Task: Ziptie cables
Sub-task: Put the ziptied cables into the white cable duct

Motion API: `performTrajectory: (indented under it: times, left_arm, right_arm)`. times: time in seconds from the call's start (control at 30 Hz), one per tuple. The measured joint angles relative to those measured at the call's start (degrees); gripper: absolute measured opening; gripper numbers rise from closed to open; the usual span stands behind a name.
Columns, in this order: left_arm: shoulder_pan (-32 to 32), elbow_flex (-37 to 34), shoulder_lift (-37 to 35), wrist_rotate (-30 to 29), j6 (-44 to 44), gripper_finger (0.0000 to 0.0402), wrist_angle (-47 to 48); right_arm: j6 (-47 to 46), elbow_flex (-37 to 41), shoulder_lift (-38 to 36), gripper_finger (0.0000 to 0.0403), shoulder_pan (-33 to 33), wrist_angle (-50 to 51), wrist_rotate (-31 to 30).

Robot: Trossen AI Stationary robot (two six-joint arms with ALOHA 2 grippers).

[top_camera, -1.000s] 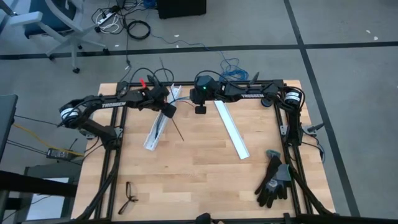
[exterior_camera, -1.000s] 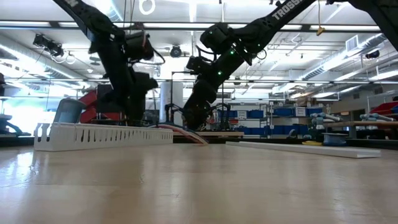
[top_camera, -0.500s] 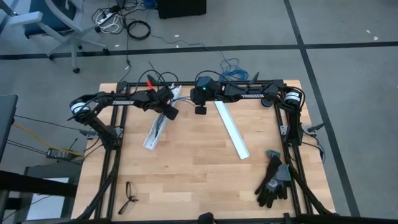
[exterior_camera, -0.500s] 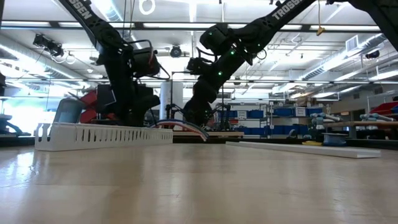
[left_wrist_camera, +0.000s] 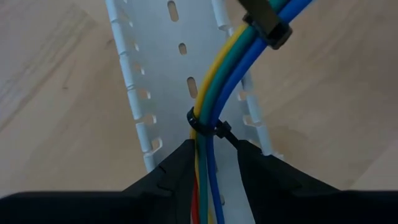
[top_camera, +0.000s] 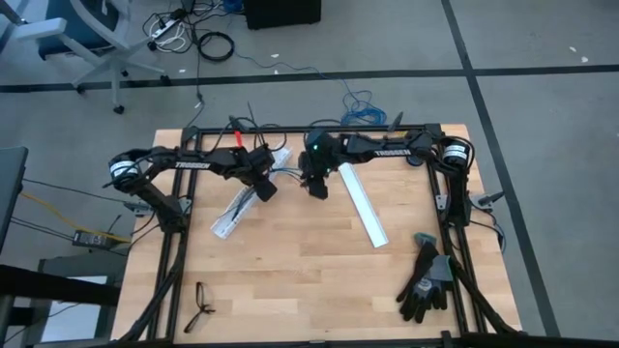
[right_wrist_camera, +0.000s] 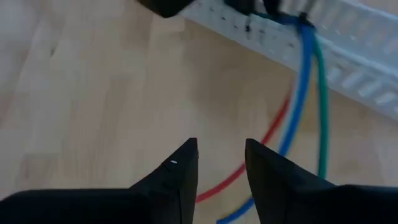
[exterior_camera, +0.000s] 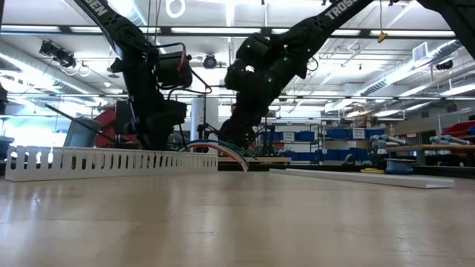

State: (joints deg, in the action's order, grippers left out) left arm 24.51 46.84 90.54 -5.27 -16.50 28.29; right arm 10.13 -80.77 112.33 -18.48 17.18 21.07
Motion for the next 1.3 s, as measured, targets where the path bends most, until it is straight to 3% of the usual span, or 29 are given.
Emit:
performTrajectory:
  times: [0.2,0.37,0.47,0.63,0.73,1.13,1.3]
  left_arm:
    - [-1.86,-0.22,0.15,0.69,-0.05,0.0112,-2.44]
    - [-3.32,-0.23,0.22,0.86,-0.05,0.0087,-2.84]
    - [-4.37,-0.23,0.23,1.17,0.11,0.0068,-2.22]
    - [-6.44,-0.23,0.26,1.52,2.39,0.0025,-0.38]
    - [-7.74,-0.25,0.26,1.34,4.05,0.0006,0.0]
    - [-11.74,-0.25,0.24,3.52,7.25,0.0007,0.58]
    - [-12.56,-0.23,0.03,3.66,7.25,0.0007,0.86]
  right_arm:
    - [4.28,0.04,3.23,0.0095,7.01,-3.5,-12.64]
    - [4.93,0.05,7.16,0.0039,9.23,-7.28,-26.73]
    - [3.94,0.05,7.58,0.0006,9.14,-8.2,-29.2]
    - [4.12,0.04,7.36,0.0002,8.97,-7.24,-36.69]
    - [5.24,0.04,6.8,0.0002,8.75,-7.17,-38.74]
    - [9.09,-0.34,5.38,0.0,3.14,-6.97,-38.65]
    - [6.89,-0.35,5.41,0.0,-1.27,-4.78,-30.95]
